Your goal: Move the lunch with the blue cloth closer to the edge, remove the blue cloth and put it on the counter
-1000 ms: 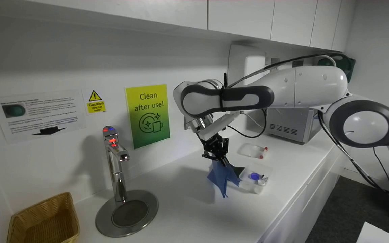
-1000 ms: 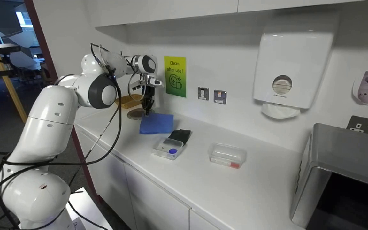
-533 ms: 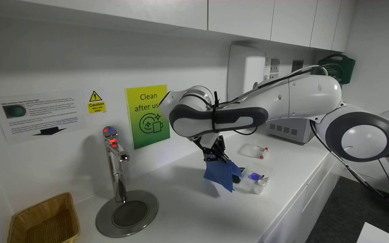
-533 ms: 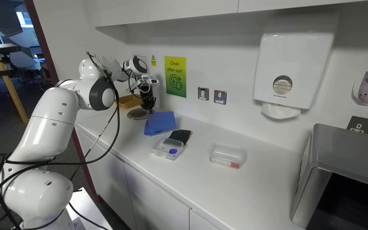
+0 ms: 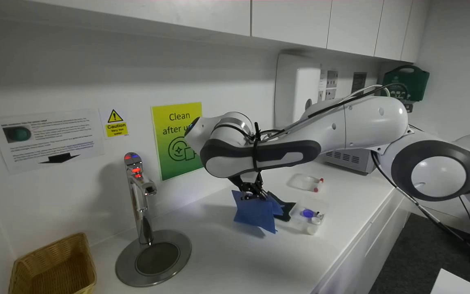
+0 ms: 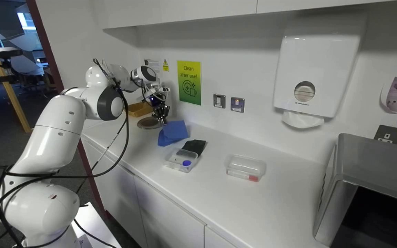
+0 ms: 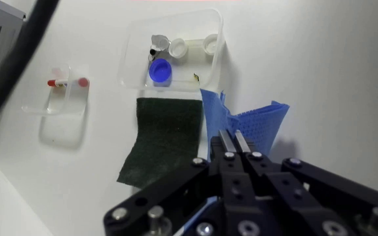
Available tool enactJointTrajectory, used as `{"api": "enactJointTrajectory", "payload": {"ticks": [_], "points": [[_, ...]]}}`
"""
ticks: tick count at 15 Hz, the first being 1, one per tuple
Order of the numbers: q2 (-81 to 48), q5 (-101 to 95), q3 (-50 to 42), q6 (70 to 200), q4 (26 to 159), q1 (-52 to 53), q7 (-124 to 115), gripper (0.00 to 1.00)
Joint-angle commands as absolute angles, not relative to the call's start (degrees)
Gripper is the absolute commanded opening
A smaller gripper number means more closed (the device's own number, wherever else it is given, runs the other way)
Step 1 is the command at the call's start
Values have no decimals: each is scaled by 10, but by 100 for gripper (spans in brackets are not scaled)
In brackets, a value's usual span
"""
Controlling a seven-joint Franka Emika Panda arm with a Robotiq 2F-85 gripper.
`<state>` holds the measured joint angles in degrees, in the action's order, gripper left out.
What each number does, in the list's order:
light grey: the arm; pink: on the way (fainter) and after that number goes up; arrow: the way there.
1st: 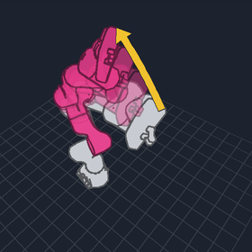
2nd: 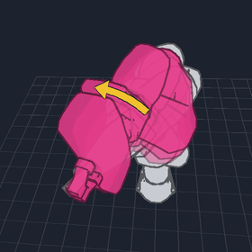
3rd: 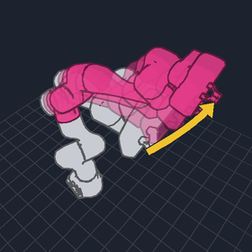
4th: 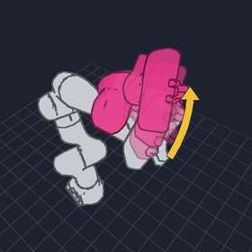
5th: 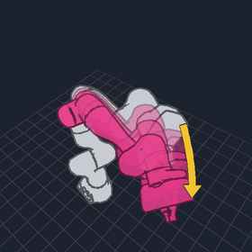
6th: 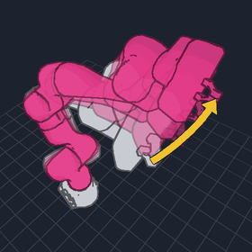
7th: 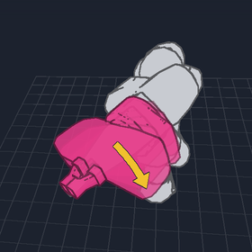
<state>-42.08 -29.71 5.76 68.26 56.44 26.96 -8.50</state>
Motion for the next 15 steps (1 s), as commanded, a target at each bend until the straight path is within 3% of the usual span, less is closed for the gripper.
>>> {"api": "enactJointTrajectory", "payload": {"ticks": [1, 2, 3, 4, 13, 15], "points": [[-416, -289, 70, 718, 572, 261, -54, 1], [-417, -287, 72, 726, 574, 260, -50, 1], [-419, -286, 74, 731, 576, 261, -47, 28], [-421, -286, 75, 735, 577, 261, -46, 28], [-395, -211, 90, 795, 595, 228, -93, 95], [-380, -165, 95, 818, 605, 207, -93, 100]]}}
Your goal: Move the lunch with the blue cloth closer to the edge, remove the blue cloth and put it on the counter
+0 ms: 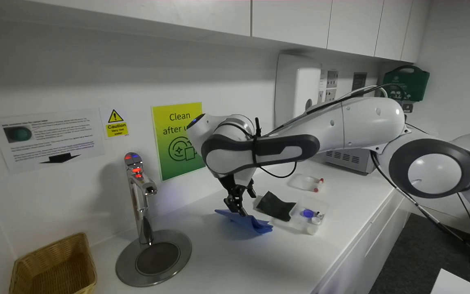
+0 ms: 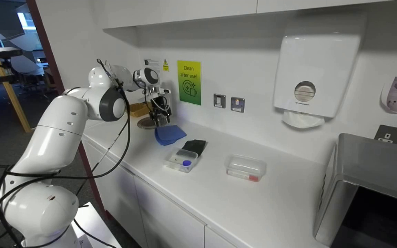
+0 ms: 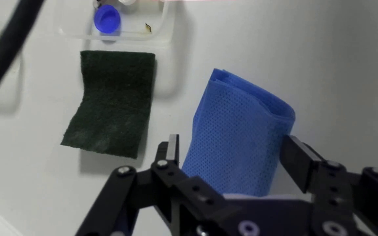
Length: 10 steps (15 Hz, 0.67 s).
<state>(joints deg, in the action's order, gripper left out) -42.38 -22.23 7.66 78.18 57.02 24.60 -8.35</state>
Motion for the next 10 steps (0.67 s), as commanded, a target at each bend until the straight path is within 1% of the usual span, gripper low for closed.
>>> {"api": "enactJointTrajectory", "payload": {"ticks": [1, 7, 10], "points": [[-374, -142, 96, 831, 610, 197, -97, 100], [-327, -49, 78, 848, 648, 150, -221, 100], [-280, -43, 64, 875, 717, 143, -304, 100]]}}
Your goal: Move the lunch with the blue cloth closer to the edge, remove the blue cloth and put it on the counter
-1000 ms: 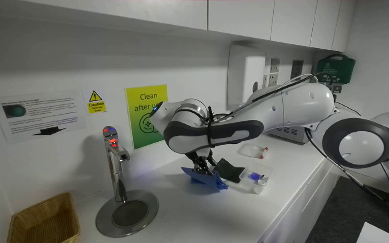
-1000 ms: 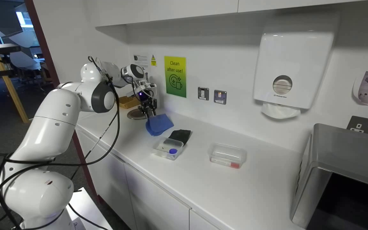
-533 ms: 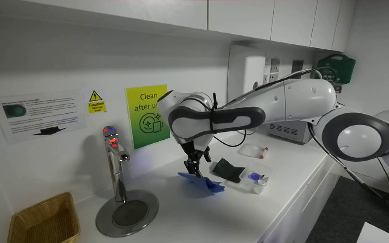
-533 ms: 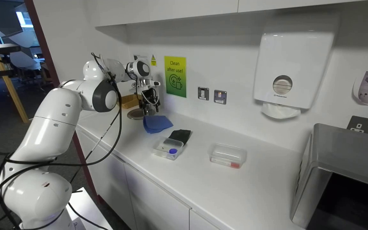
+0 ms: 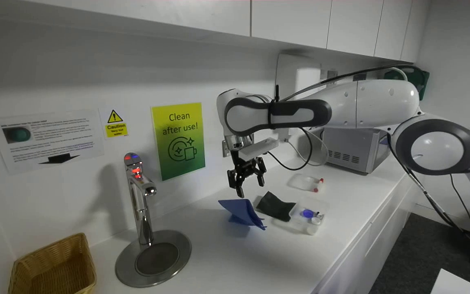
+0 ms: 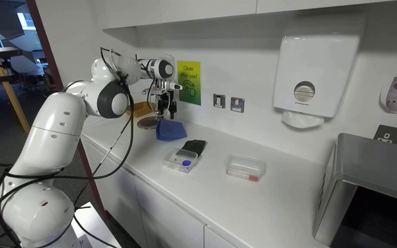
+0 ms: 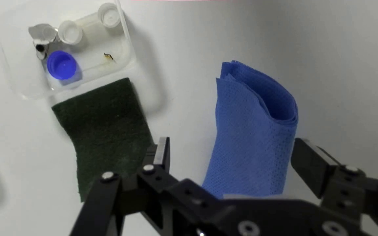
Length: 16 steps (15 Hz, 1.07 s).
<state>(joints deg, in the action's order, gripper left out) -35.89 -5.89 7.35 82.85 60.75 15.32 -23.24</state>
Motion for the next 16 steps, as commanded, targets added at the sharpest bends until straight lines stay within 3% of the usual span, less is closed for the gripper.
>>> {"api": "enactJointTrajectory", "payload": {"ticks": [1, 11, 16], "points": [[-267, -48, 60, 891, 739, 143, -332, 100], [-135, -33, 47, 1078, 945, 146, -508, 100], [-117, -77, 36, 1117, 947, 149, -601, 100]]}}
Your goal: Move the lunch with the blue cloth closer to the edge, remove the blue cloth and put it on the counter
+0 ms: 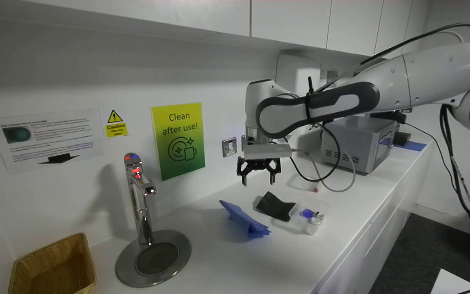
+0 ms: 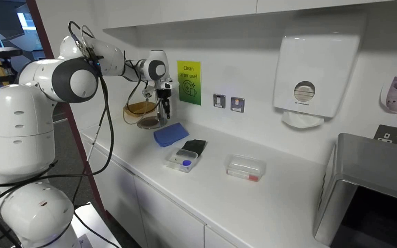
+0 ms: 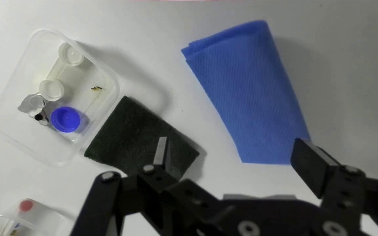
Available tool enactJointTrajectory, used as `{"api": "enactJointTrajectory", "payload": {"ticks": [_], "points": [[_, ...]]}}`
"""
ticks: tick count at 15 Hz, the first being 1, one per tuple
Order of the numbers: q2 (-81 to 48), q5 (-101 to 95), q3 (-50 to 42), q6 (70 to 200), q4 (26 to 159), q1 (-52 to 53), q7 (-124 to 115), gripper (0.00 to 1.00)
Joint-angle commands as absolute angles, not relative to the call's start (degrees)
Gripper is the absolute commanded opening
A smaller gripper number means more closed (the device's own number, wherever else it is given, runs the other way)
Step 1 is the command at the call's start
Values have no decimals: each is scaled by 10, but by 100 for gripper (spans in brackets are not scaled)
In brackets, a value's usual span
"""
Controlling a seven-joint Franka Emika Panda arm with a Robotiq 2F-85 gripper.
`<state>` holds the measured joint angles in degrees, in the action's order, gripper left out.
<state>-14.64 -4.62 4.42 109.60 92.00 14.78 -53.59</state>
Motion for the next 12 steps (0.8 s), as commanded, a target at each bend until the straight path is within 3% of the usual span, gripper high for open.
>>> {"api": "enactJointTrajectory", "payload": {"ticks": [1, 12], "points": [[-111, -5, 56, 1113, 948, 125, -497, 100], [-140, -7, 49, 1080, 951, 134, -510, 100]]}}
